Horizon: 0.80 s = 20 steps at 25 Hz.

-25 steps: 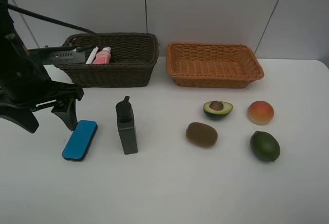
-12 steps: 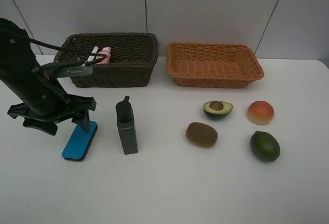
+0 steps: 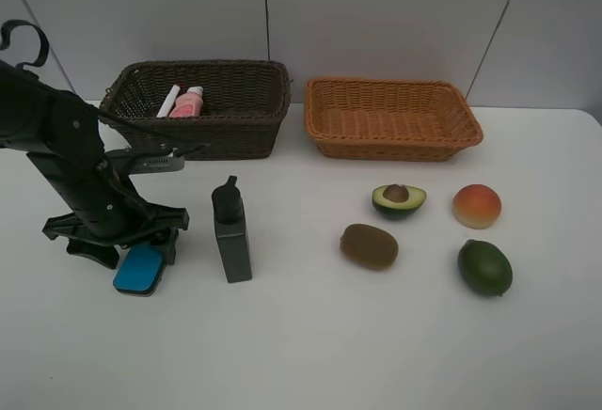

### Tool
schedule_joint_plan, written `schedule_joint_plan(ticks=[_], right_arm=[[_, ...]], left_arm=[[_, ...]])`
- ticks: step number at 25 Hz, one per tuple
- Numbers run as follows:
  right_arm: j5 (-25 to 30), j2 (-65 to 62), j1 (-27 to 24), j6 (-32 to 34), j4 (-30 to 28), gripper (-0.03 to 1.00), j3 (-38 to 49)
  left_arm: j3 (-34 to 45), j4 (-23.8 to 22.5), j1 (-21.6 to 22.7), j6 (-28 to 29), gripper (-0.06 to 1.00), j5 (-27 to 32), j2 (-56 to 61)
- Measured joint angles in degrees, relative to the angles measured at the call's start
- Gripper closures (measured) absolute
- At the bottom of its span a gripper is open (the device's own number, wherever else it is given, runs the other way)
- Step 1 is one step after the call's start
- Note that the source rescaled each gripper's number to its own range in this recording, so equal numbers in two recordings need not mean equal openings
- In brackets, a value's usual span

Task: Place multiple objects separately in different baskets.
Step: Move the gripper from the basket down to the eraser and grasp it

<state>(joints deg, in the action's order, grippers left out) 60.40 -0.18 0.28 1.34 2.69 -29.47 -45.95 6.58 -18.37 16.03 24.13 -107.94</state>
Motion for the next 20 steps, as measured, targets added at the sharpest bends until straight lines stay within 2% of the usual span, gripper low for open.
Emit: schedule_joint_plan(ticks=[4,6,10,18,20], right_arm=[[0.0,0.0,0.0,0.0,0.0,-0.03,0.0],[0.0,0.0,0.0,0.0,0.0,-0.03,0.0],[0.0,0.0,0.0,0.0,0.0,-0.03,0.0],[0.0,0.0,0.0,0.0,0.0,-0.03,0.0],[0.0,0.0,0.0,0.0,0.0,-0.03,0.0]], left_arm=[[-0.3,-0.3,-0.1,0.0,0.07,0.3,-0.5],[-0.3,-0.4,-0.1,0.0,0.11,0.4,-0.5],[-0.3,-1.4,-0.1,0.0,0.41,0.7,-0.7],[-0.7,-0.1,-0.1,0.0,0.40,1.0,0.0],[-2.7,0.7,-0.1,0.0,0.40,3.6,1.3]])
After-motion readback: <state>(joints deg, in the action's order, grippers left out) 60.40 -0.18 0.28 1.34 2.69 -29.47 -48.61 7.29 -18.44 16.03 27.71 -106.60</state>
